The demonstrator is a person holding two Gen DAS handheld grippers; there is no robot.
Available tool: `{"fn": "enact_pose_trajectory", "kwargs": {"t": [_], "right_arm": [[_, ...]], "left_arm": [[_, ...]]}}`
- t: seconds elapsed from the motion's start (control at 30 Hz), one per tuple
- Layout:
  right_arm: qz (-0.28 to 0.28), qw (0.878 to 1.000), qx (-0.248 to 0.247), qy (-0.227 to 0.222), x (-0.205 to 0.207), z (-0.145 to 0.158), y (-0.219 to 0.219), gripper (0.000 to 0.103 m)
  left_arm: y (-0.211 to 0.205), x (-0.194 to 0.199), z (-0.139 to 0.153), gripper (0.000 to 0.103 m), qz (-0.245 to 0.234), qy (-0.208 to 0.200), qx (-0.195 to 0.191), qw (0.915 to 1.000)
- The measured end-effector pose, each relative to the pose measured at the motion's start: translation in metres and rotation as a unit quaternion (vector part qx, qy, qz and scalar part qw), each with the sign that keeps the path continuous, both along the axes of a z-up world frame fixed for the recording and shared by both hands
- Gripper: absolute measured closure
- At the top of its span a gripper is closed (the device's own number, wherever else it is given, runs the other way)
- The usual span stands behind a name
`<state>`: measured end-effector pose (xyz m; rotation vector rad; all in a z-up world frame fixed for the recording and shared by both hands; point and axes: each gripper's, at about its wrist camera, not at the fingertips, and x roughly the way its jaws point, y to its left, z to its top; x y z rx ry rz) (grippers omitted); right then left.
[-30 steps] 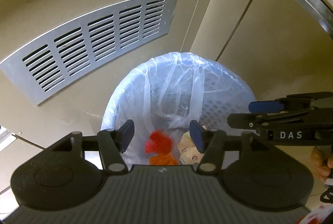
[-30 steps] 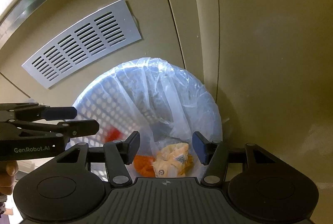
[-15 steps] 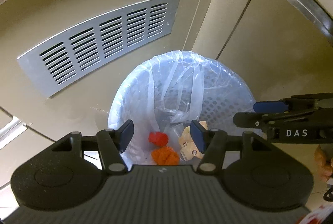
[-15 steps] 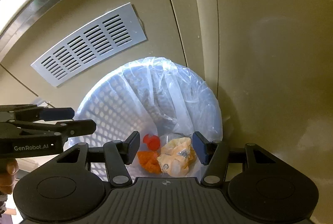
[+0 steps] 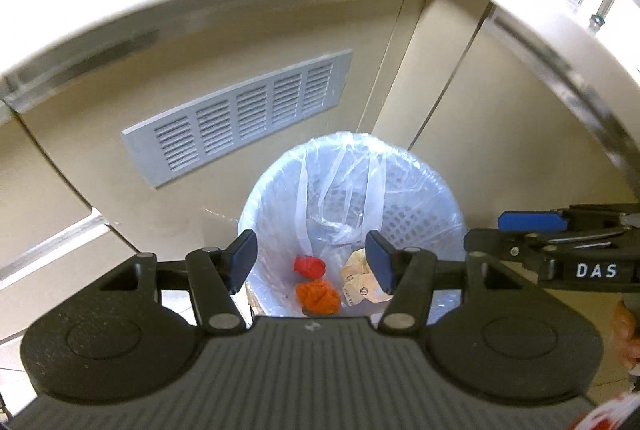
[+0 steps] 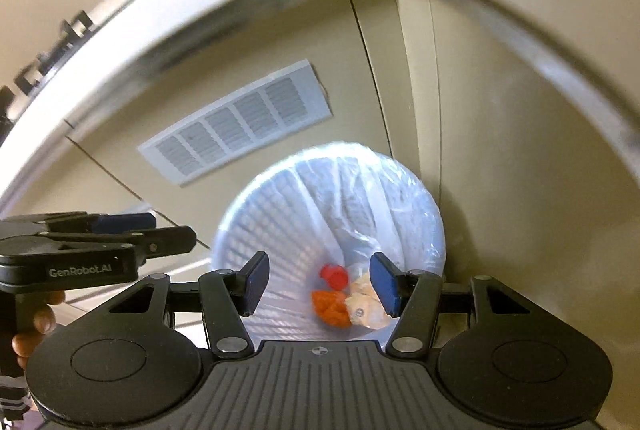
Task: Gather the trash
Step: 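Raise both tools back toward the counter trash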
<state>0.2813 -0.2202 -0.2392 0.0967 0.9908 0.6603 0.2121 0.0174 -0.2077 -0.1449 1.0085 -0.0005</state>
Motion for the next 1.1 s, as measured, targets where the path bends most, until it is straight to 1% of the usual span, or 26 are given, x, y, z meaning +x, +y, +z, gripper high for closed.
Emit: {"fn": "enact_pose_trajectory", "kwargs": {"t": [0.17,0.33,0.47,0.67,0.87,1.1], "right_arm": [[0.007,1.0,0.019,-0.019,-0.01,0.037,-0.009,0.047],[0.01,0.998,0.043,-0.049,-0.016,0.073,-0.021,0.047],[0.005,0.996,0.057,-0.067,-0.016,0.094,-0.03,0.047],[-0.01,0.994,0.067,-0.092,-0.02,0.119,-0.05,0.047],[-0.032,0.991,0.069,-0.112,-0.021,0.134,-0.075,0.047],[-0.072,0.986,0.066,-0.135,-0.001,0.146,-0.094,0.047]], "left_arm": [[-0.007,-0.011,0.037,0.046,0.007,-0.02,0.003,0.9998],[-0.015,-0.018,0.074,0.046,0.01,-0.053,0.004,0.9986],[-0.02,-0.018,0.101,0.046,0.012,-0.078,0.005,0.9969],[-0.034,-0.014,0.128,0.046,0.005,-0.111,0.013,0.9937],[-0.044,-0.008,0.145,0.046,0.0,-0.132,0.017,0.9911],[-0.047,0.016,0.162,0.046,-0.016,-0.158,0.023,0.987]]}}
